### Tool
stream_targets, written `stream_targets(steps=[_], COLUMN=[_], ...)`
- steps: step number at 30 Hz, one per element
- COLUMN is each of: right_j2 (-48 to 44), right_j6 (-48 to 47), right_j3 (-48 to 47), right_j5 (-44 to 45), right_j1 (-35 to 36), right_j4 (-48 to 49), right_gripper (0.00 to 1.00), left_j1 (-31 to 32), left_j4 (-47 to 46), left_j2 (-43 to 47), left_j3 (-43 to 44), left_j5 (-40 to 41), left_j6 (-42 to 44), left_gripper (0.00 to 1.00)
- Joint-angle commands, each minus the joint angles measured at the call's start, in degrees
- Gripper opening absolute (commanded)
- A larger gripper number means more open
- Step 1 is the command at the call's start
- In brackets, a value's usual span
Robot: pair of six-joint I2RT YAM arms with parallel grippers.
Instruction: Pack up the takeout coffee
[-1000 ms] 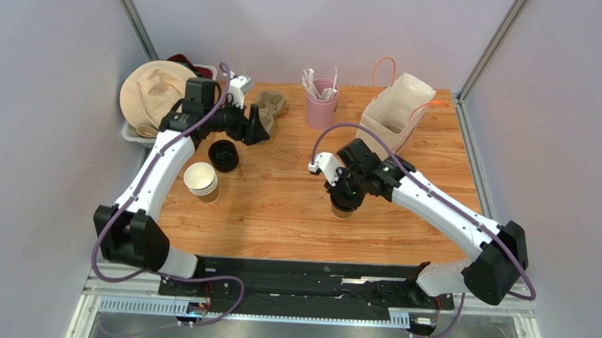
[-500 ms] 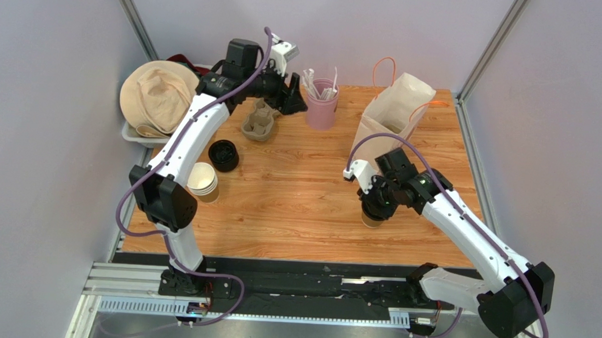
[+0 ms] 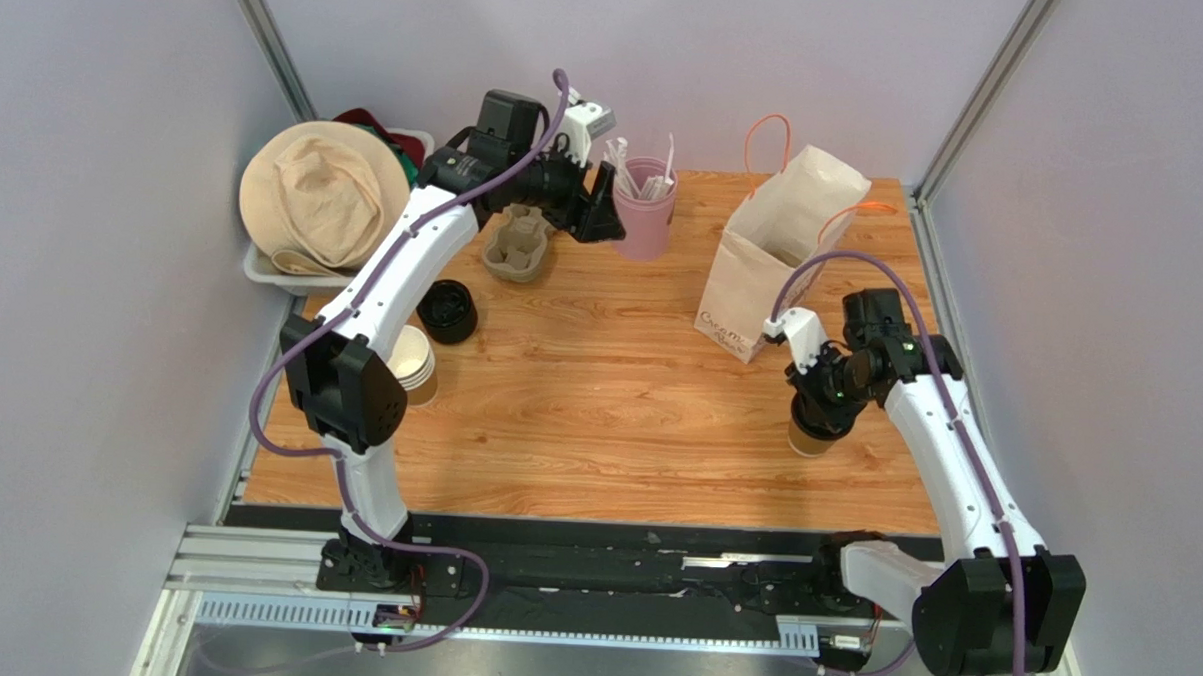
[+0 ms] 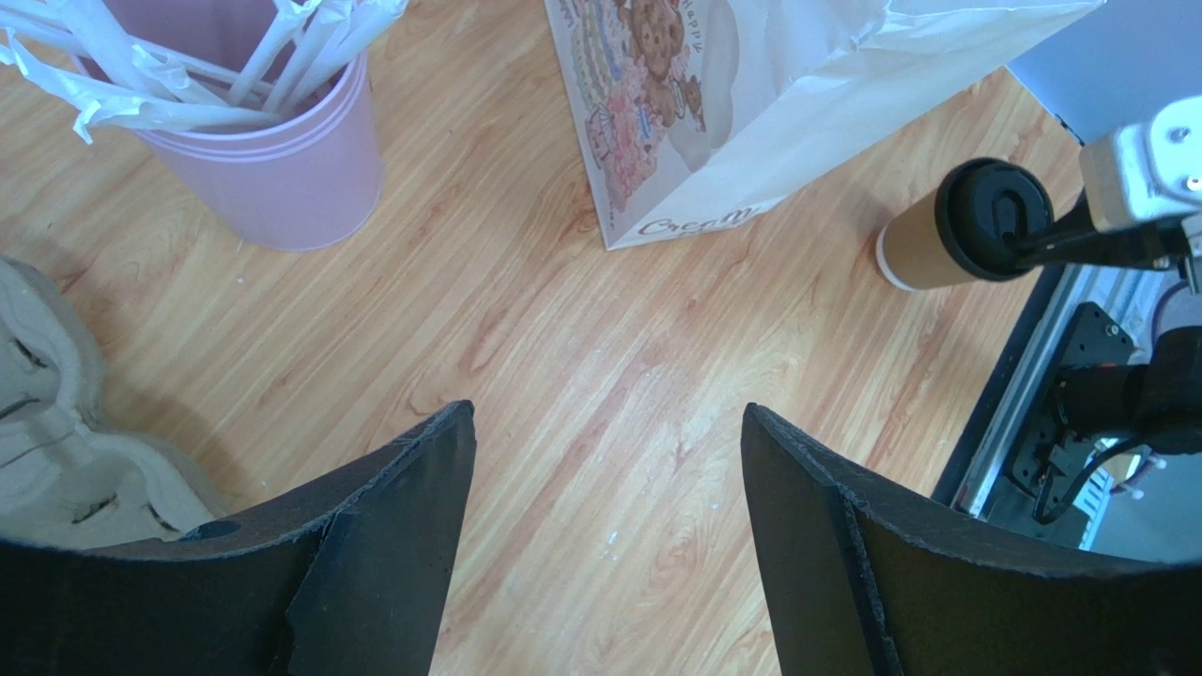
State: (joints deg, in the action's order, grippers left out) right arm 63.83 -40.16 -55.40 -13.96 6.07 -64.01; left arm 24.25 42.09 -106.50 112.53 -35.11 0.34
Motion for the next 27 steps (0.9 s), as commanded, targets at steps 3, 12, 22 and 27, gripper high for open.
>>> stream_targets(steps=[3, 12, 22, 27], right_j2=[-0.38, 0.67, 3.32, 1.12], right_j6=[-7.03, -6.77, -6.42, -6.16], right_j3=[0.64, 2.40, 0.11, -2.43], right_j5=[-3.53, -4.59, -6.87, -7.23], right_j1=[-7.54, -11.87, -13.27, -13.36], right_j4=[0.20, 6.35, 6.62, 4.78], right_gripper=[0.00, 0.00, 0.11, 0.29], left_j1=[0.01, 0.01, 0.01, 0.01], left_j4=[-1.66, -2.89, -3.59, -3.94], left_j2=[3.22, 4.19, 5.69, 5.86], left_j3=[-0.91, -2.67, -4.69, -5.39], left_j5=[-0.48, -0.39, 0.13, 0.13], left_j6=[0.01, -0.08, 0.28, 0.10], left_gripper=[0.78, 0.78, 0.78, 0.78])
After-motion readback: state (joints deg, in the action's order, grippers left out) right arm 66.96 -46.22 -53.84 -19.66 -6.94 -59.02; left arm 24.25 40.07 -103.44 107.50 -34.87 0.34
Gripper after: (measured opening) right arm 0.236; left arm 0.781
